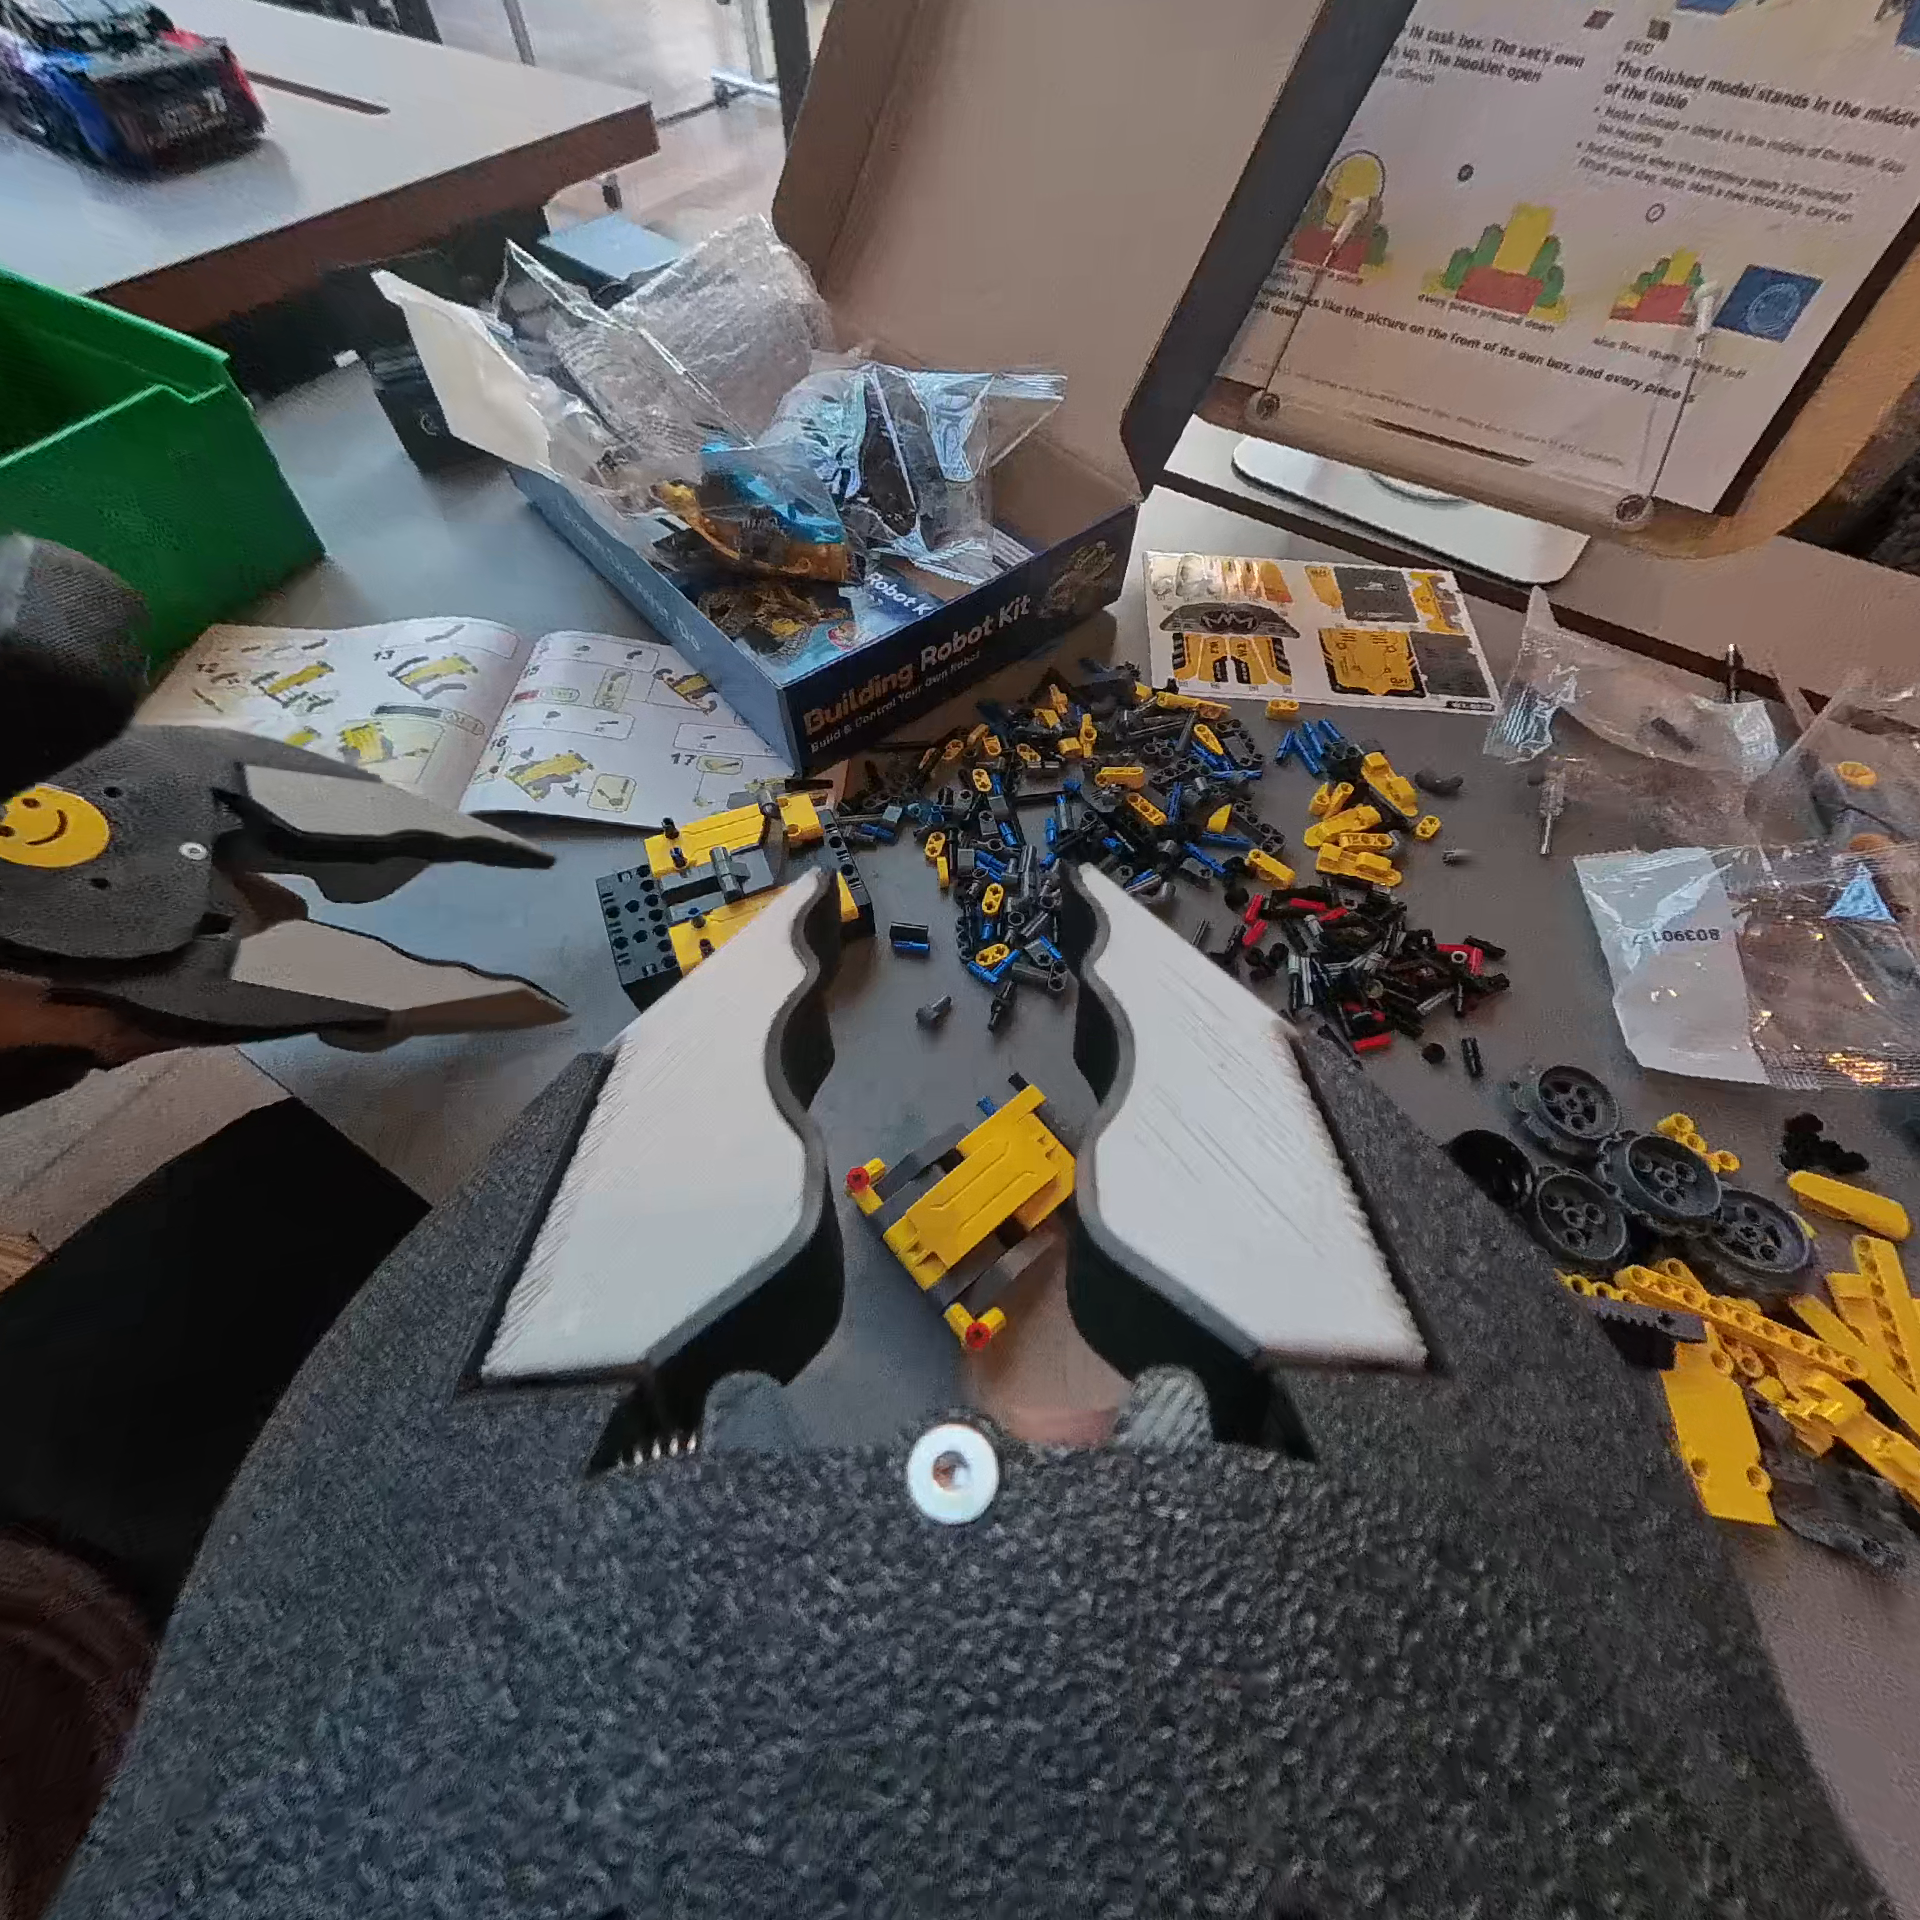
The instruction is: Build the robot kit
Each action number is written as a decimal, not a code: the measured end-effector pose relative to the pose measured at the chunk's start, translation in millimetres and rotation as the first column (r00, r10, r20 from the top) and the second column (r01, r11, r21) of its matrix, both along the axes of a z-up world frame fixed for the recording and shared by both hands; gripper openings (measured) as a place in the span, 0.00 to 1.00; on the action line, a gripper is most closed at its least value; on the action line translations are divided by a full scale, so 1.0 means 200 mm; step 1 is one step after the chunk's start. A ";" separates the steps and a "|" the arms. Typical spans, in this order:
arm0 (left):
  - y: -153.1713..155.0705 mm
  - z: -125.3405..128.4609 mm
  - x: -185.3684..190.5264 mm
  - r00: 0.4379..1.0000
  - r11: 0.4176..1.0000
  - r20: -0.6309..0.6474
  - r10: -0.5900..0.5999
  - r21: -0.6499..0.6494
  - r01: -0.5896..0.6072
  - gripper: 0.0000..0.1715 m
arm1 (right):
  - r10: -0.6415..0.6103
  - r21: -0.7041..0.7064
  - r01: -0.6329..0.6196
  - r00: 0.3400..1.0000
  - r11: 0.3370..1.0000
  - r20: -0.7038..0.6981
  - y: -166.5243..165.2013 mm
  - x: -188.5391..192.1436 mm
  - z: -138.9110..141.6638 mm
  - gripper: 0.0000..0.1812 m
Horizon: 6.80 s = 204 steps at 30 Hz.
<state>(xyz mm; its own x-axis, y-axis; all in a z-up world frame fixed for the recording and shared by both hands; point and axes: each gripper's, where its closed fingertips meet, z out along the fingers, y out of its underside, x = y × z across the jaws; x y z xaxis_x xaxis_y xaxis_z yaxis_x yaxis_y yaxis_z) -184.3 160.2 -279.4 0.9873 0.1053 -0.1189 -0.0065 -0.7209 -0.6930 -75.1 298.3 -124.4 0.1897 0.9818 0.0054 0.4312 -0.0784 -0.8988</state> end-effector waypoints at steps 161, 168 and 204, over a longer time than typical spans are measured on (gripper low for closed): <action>-0.22 0.11 -0.18 0.989 0.971 0.069 0.129 0.193 -0.140 0.32 | 0.226 -0.106 -0.209 0.956 0.972 0.189 0.00 0.39 -0.62 0.18; -0.29 0.08 0.06 1.000 0.956 0.015 0.017 0.293 -0.020 0.32 | 0.273 -0.030 -0.271 0.959 0.962 0.075 -0.03 0.34 -0.62 0.19; -0.30 0.00 0.15 1.000 0.909 0.008 -0.030 0.415 0.024 0.29 | 0.457 -0.094 -0.451 0.888 0.888 0.050 -0.18 0.25 -0.80 0.09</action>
